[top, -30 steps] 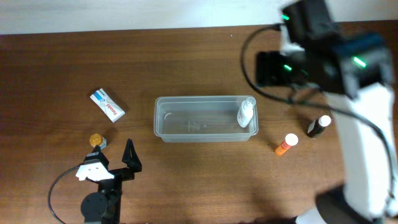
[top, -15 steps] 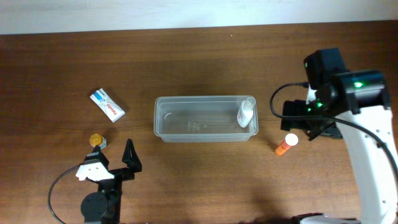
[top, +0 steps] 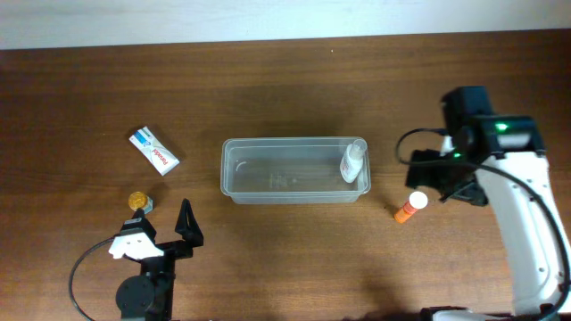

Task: Pack container
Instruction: 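Move the right gripper over the dark white-capped bottle, then lower the right gripper and grasp the dark bottle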

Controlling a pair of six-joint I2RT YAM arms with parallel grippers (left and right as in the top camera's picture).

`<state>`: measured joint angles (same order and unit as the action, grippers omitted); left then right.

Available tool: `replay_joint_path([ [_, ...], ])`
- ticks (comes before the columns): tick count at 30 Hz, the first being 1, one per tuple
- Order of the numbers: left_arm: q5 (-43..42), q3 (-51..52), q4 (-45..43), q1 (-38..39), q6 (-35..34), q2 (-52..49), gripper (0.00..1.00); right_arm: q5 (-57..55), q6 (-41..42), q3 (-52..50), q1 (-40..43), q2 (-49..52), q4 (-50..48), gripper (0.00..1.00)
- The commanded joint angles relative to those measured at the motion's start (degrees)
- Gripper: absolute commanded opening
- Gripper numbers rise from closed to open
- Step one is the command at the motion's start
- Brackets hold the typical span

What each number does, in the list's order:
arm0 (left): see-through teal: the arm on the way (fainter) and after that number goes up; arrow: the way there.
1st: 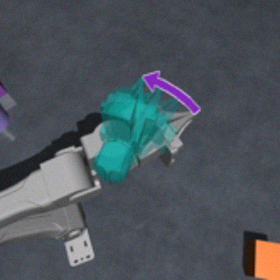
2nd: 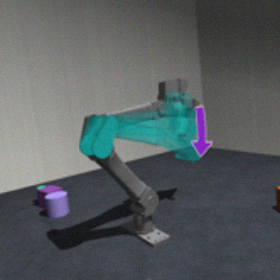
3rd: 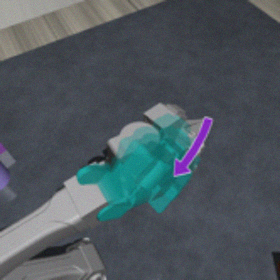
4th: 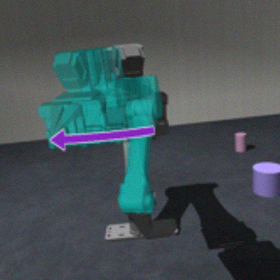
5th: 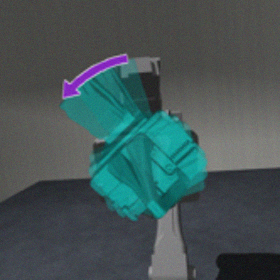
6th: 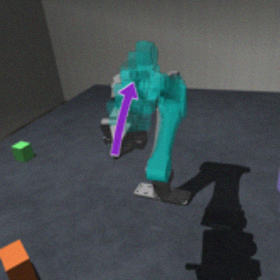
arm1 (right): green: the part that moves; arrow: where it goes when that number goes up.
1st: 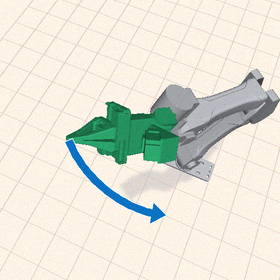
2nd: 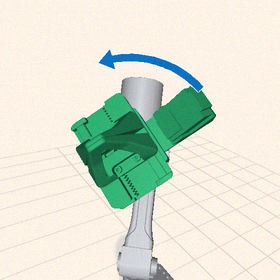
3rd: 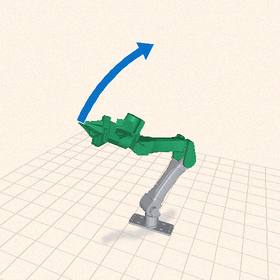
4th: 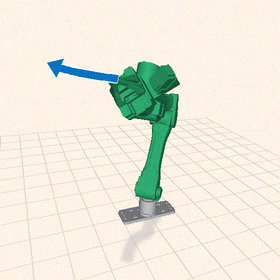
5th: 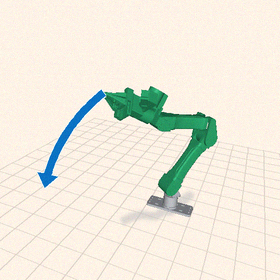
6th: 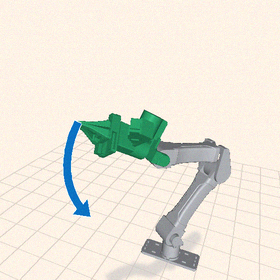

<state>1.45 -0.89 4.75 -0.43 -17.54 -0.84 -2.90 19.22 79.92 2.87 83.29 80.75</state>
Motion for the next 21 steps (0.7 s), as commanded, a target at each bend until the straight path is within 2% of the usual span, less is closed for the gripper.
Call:
replay_joint_path([
  [1, -0.66, 0.35, -0.02, -0.22, 0.5, 0.55, 0.99, -0.24, -0.42, -0.09, 6.49, -1.57, -0.92, 0.92],
  [5, -0.66, 0.35, -0.02, -0.22, 0.48, 0.55, 0.99, 0.98, -1.46, -0.11, 13.16, -1.16, -3.41, 0.91],
  [10, -0.66, 0.35, -0.02, -0.22, 0.48, 0.55, 0.99, 0.94, -1.92, -0.26, 17.07, 1.44, -6.4, 0.91],
  [21, -0.66, 0.35, -0.02, -0.22, 0.5, 0.55, 0.99, 5.2, -5.84, -0.26, 17.46, 13.75, -12.72, 0.91],
])
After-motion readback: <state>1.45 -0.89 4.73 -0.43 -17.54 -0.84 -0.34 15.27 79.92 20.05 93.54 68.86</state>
